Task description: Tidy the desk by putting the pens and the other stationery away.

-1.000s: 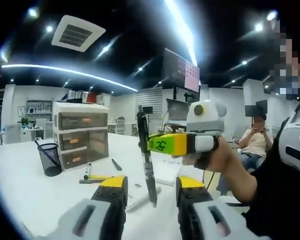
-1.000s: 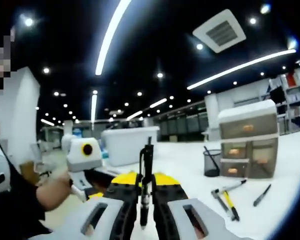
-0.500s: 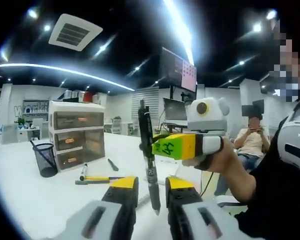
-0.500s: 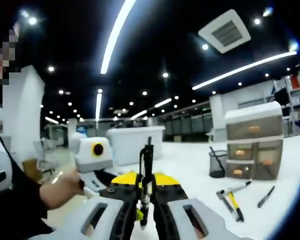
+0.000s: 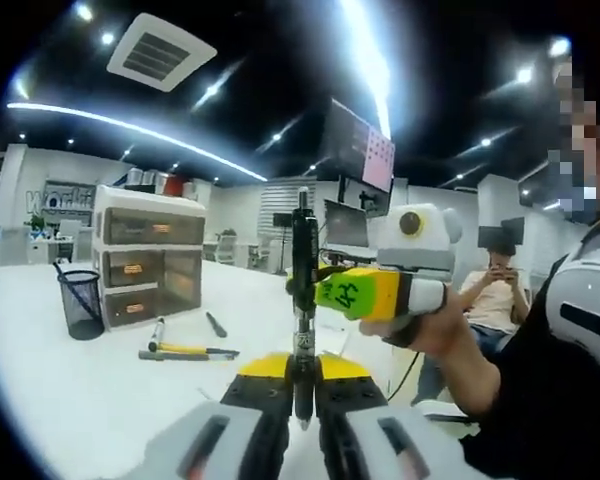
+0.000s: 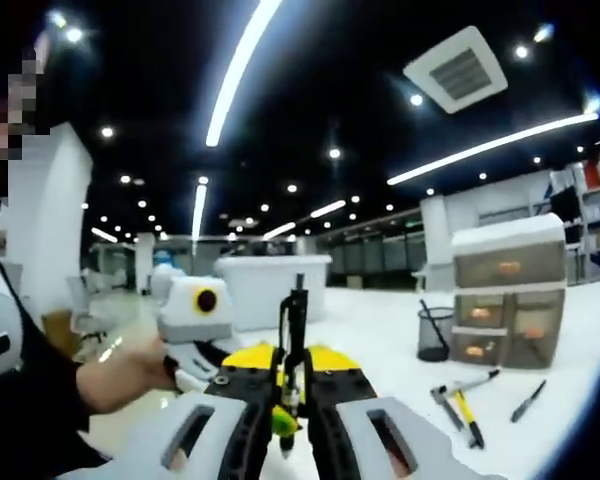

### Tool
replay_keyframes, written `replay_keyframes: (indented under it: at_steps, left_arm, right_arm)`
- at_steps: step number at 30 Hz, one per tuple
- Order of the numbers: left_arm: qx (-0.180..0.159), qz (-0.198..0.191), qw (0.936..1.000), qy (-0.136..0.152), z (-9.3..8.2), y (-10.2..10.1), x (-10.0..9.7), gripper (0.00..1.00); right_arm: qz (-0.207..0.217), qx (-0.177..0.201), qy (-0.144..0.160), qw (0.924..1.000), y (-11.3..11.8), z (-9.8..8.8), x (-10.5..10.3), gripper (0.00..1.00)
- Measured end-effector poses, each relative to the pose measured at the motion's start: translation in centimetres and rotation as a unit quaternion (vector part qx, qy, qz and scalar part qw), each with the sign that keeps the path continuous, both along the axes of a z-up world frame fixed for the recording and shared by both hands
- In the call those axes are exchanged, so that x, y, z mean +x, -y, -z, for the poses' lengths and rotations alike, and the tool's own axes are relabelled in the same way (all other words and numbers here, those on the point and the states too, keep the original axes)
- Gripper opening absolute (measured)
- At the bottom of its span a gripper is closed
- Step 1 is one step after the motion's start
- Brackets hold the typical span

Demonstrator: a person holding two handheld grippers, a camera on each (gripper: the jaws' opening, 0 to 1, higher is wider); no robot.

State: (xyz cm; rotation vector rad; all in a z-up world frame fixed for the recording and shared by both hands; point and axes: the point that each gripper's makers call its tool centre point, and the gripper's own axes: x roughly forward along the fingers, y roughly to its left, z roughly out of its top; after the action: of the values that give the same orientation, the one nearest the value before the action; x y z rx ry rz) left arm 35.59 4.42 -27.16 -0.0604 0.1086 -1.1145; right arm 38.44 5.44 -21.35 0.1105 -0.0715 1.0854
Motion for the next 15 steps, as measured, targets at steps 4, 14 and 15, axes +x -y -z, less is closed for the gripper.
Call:
replay_keyframes:
  at_steps: [4, 14, 15]
  left_arm:
    - [-0.009, -0.006, 0.9999, -0.002, -0.4, -0.4, 0.3, 0.08]
    - [-0.013, -0.06, 0.998, 0.014, -1.5, -3.1, 3.2, 0.08]
    - [-0.015, -0.065, 0.9976, 0.018, -1.9, -3.6, 3.6, 0.08]
  right_arm:
    - [0.015, -0.004, 0.013, 0.9998, -0.9, 0.8, -1.4, 0.29]
    - [0.022, 0.043, -0.009, 0.9988, 1.3, 0.9, -2.6, 0.41]
    - [0.022, 0.043, -0.014, 0.9988, 1.8, 1.5, -2.7, 0.41]
